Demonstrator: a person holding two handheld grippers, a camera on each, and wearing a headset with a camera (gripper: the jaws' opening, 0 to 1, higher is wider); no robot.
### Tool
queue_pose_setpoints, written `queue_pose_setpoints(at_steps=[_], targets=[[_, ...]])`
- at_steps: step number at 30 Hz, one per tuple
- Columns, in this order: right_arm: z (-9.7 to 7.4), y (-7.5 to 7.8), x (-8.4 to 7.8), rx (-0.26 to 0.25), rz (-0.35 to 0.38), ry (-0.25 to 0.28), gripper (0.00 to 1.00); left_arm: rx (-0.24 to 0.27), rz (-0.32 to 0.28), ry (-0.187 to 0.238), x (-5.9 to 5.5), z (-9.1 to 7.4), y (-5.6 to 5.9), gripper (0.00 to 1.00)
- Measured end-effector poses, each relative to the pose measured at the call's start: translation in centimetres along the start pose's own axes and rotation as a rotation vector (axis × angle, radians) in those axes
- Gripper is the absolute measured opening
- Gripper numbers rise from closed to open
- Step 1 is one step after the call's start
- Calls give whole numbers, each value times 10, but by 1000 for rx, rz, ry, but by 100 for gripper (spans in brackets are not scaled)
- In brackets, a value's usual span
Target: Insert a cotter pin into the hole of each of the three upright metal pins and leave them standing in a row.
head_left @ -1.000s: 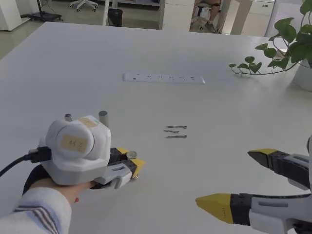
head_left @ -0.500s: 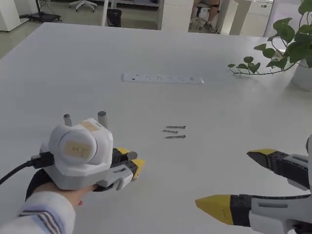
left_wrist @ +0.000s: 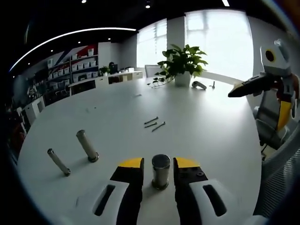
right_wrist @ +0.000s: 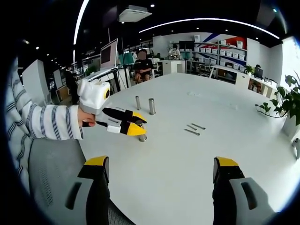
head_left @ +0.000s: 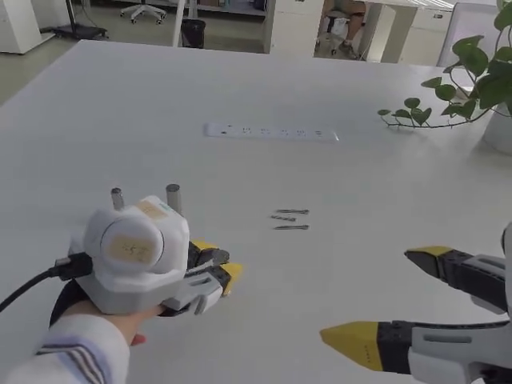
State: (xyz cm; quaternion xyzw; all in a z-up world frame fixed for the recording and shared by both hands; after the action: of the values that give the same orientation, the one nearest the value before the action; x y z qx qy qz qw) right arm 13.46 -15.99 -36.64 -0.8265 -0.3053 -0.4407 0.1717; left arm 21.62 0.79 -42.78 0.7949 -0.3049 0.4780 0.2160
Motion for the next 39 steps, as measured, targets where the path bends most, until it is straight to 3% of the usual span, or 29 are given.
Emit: queue_pose_setpoints(at_steps=[4,10,14,23,25,31,39], targets=[[1,-1,1,4,-2,0,90,-28,-9,32,12,-13,-3,31],[3,1,4,11,-5,3,90,-65,-19,61,23,-41,-12,50],[5,2,5,14,-4,7,90,-75,-32,53,22,-60,-17,52],[9,6,1,16,15,6,90,-116,-73,62,22,-95,-16,79],[9,8,0,12,20,6,89,-133,-115,61,21,-100,-13,83],[8,12,-4,5,36,0,89,-144,-141,46,11,-105,-9,98],[7,19,-7,-6,38,-15,88,-131,-156,54,3,-114,-4,99]])
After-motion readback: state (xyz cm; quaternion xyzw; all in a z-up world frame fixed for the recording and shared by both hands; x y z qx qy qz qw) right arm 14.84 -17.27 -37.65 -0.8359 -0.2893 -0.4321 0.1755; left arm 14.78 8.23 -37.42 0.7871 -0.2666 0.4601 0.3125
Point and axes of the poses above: the centre of the closed fingertips' face, and the gripper's own axes: z roughly forward along the fingers, y roughly to its right, x roughly out of its top, the point moved 4 cm from there along -z, roughly backward along the fingers, and after that the axes turned 2 degrees about -z, right-handed, at the moved point
